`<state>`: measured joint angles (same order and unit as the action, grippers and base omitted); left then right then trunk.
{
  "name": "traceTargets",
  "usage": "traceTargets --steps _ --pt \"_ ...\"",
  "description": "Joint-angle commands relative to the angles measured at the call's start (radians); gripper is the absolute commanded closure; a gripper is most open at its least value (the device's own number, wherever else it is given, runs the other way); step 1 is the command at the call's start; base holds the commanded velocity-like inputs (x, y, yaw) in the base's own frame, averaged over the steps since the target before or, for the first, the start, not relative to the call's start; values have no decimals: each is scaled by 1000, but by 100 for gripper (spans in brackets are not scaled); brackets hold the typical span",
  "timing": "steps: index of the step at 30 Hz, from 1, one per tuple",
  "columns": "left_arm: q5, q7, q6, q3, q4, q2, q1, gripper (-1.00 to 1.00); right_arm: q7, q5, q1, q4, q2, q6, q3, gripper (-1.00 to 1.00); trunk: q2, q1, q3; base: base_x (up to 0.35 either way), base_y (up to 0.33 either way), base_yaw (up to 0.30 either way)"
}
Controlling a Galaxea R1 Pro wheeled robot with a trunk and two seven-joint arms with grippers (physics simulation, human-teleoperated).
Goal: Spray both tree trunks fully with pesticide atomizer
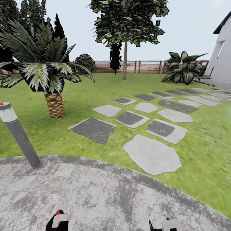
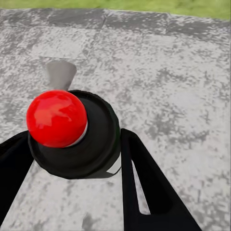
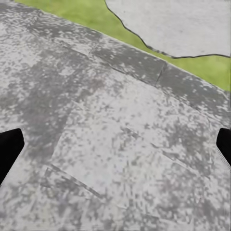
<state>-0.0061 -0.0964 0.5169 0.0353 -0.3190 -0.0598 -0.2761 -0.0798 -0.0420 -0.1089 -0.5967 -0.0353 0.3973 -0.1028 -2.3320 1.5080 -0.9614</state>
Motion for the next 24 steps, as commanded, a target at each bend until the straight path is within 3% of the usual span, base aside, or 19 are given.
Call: traceTargets --steps 1,24 --pt "0 0 0 0 0 0 0 100 0 0 0 0 0 0 0 -100 0 0 0 339 0 0" --pt "-3 1 -1 -2 0 5 0 100 0 -1 0 2 0 -1 -1 -100 0 0 0 339 -1 -29"
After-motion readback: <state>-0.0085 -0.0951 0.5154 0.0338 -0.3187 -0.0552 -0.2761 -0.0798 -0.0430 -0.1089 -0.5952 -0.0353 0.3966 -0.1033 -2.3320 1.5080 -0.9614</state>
